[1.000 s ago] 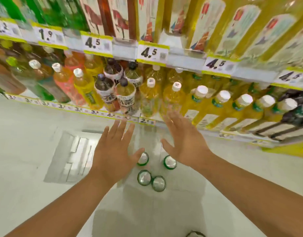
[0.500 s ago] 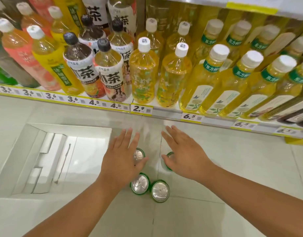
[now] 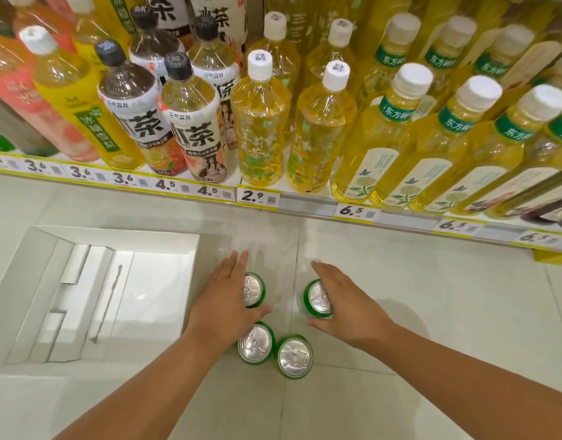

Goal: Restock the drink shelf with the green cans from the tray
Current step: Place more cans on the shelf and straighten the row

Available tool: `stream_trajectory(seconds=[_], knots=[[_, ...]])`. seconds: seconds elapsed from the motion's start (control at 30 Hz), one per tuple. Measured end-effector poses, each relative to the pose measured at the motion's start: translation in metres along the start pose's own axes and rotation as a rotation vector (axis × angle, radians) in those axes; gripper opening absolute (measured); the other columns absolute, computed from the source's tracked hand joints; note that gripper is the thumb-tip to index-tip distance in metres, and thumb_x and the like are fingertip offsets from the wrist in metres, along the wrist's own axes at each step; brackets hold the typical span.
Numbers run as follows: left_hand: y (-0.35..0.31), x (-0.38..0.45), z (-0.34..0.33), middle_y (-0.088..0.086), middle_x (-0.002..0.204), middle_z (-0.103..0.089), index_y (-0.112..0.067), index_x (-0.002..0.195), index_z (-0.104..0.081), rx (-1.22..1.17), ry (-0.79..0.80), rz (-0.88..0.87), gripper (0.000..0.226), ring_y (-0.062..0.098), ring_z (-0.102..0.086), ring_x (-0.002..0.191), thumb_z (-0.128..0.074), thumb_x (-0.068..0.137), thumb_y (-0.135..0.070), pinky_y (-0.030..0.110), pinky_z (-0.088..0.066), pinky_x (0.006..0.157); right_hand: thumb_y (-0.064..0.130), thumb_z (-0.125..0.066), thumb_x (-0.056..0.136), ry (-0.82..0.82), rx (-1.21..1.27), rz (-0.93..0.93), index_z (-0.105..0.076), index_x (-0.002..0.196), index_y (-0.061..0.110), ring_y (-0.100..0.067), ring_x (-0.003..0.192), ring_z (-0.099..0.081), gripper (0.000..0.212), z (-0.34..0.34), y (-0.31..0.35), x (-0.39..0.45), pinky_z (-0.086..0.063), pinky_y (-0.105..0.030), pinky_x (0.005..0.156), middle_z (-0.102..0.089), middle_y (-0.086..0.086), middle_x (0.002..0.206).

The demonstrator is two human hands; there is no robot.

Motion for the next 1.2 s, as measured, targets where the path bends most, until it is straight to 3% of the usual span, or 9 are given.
stream_trajectory(seconds=[0.1, 0.2, 0.27, 0.33, 0.43, 0.63, 1.0, 1.2], knots=[[0.009, 0.000, -0.006, -0.007, 0.155, -0.036, -0.031, 0.156, -0.016, -0.215, 0.047, 0.117, 0.114, 0.013, -0.038, 0.140, -0.087, 0.068, -0.046, 0.023, -0.034, 0.107, 0.037, -0.089, 0.072, -0.071, 0.243, -0.139, -0.029, 0.151, 0.029, 0.001, 0.129, -0.041, 0.100, -0.005, -0.015, -0.005, -0.031, -0.015, 0.109, -0.039, 0.017, 0.145], [0.014, -0.004, -0.012, -0.011, 0.123, -0.056, -0.029, 0.139, -0.032, -0.364, 0.016, 0.214, 0.095, 0.013, -0.061, 0.108, -0.091, 0.065, -0.036, 0.017, -0.041, 0.082, 0.034, -0.090, 0.069, -0.105, 0.328, -0.195, -0.043, 0.130, 0.033, 0.001, 0.106, -0.057, 0.077, -0.010, -0.019, -0.008, -0.043, -0.015, 0.092, -0.058, 0.019, 0.120], [0.015, -0.006, -0.010, -0.012, 0.104, -0.062, -0.029, 0.121, -0.038, -0.366, -0.025, 0.219, 0.077, 0.006, -0.062, 0.085, -0.091, 0.065, -0.033, 0.015, -0.041, 0.066, 0.032, -0.090, 0.068, -0.125, 0.367, -0.199, -0.046, 0.122, 0.035, 0.001, 0.102, -0.059, 0.070, -0.007, -0.018, -0.008, -0.047, -0.017, 0.087, -0.061, 0.019, 0.111], [0.013, -0.007, -0.006, -0.012, 0.092, -0.064, -0.031, 0.111, -0.039, -0.345, -0.042, 0.201, 0.069, 0.000, -0.061, 0.078, -0.090, 0.065, -0.034, 0.015, -0.040, 0.059, 0.031, -0.091, 0.068, -0.139, 0.396, -0.180, -0.048, 0.122, 0.035, 0.004, 0.104, -0.058, 0.069, -0.002, -0.014, -0.007, -0.045, -0.014, 0.088, -0.062, 0.020, 0.111], [0.007, -0.010, 0.010, -0.015, 0.088, -0.065, -0.034, 0.109, -0.042, -0.354, -0.080, 0.160, 0.065, -0.002, -0.062, 0.079, -0.090, 0.065, -0.035, 0.011, -0.040, 0.060, 0.032, -0.092, 0.068, -0.190, 0.441, -0.152, -0.050, 0.128, 0.033, 0.008, 0.110, -0.054, 0.073, 0.013, -0.002, -0.006, -0.040, -0.006, 0.091, -0.061, 0.021, 0.117], [-0.015, -0.026, 0.088, -0.017, 0.097, -0.067, -0.038, 0.116, -0.049, -0.480, -0.222, 0.122, 0.067, 0.002, -0.064, 0.090, -0.091, 0.063, -0.037, 0.024, -0.049, 0.075, 0.033, -0.094, 0.065, -0.322, 0.502, -0.095, -0.054, 0.128, 0.032, 0.005, 0.112, -0.056, 0.075, 0.080, 0.053, -0.012, -0.042, -0.009, 0.095, -0.061, 0.021, 0.120], [-0.112, -0.127, 0.335, -0.028, 0.100, -0.066, -0.043, 0.117, -0.053, -0.579, -0.348, 0.042, 0.066, -0.016, -0.058, 0.091, -0.092, 0.066, -0.029, 0.000, -0.040, 0.071, 0.032, -0.094, 0.066, -0.360, 0.581, -0.036, -0.056, 0.122, 0.035, 0.007, 0.108, -0.058, 0.068, 0.269, 0.222, -0.077, -0.043, -0.007, 0.088, -0.064, 0.021, 0.115], [-0.176, -0.176, 0.482, -0.029, 0.099, -0.067, -0.041, 0.117, -0.054, -0.582, -0.379, 0.016, 0.061, -0.012, -0.059, 0.095, -0.090, 0.067, -0.037, 0.003, -0.042, 0.072, 0.033, -0.094, 0.066, -0.379, 0.582, 0.029, -0.056, 0.129, 0.031, 0.002, 0.114, -0.058, 0.074, 0.391, 0.323, -0.119, -0.045, -0.018, 0.097, -0.064, 0.019, 0.120]])
Point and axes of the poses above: each hand's wrist, its own x-axis towards the middle knuckle, its own z-axis out of the back of the hand, y = z × x, the point moved 7 cm from there along x, towards the middle knuckle
